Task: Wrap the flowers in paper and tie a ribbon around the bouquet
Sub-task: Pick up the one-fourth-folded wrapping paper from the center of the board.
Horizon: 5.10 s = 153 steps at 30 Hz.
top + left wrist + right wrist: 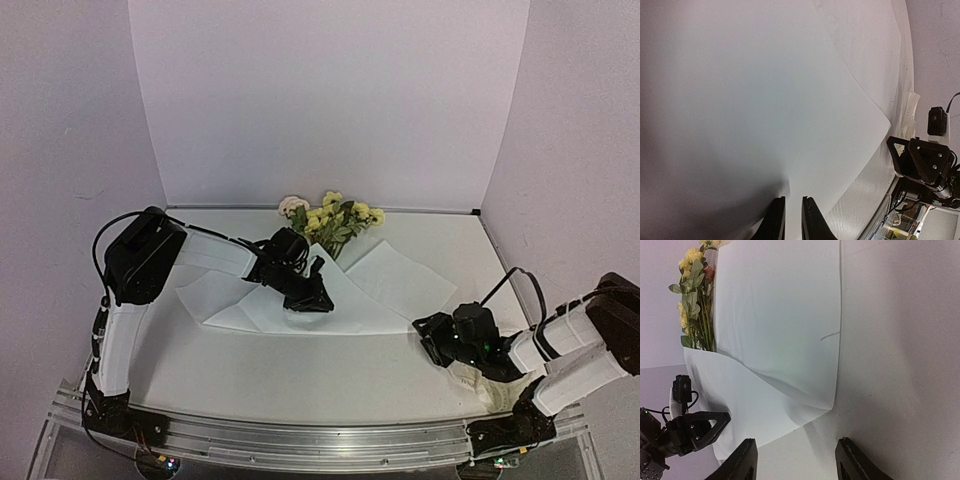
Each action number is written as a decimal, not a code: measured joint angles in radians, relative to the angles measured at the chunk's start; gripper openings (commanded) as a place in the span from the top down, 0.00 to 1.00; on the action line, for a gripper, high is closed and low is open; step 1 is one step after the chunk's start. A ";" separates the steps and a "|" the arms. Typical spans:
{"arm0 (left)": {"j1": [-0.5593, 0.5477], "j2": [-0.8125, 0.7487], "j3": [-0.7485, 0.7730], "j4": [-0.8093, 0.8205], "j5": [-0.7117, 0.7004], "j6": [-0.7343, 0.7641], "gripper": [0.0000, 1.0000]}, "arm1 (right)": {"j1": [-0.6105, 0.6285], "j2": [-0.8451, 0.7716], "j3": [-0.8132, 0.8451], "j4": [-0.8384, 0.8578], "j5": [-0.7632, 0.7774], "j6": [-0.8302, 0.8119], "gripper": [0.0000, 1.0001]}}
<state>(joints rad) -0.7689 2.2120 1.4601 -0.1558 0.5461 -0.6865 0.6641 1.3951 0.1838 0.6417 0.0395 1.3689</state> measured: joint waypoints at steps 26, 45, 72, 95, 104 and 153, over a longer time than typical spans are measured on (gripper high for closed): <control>0.000 0.000 -0.001 0.000 0.001 -0.003 0.86 | 0.002 0.087 0.142 -0.155 0.073 -0.089 0.69; 0.000 -0.001 -0.003 0.007 0.002 -0.003 0.85 | -0.269 -0.104 0.240 -0.654 -0.010 -0.270 0.29; 0.000 -0.001 -0.003 0.008 0.010 -0.021 0.85 | -0.563 0.378 0.737 -0.730 -0.270 -0.469 0.36; 0.000 -0.001 -0.003 0.009 0.013 -0.027 0.85 | -0.427 0.302 0.648 -0.726 -0.340 -0.373 0.34; 0.000 -0.001 -0.003 0.009 0.013 -0.029 0.85 | -0.426 0.283 0.621 -0.732 -0.294 -0.448 0.66; -0.214 -0.016 0.000 0.104 0.020 -0.144 0.86 | -0.421 -0.227 0.519 -0.957 -0.189 -0.658 1.00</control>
<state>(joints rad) -0.9829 2.1963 1.4601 -0.0522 0.5657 -0.8310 0.2432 1.1683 0.7025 -0.3150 -0.1498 0.7111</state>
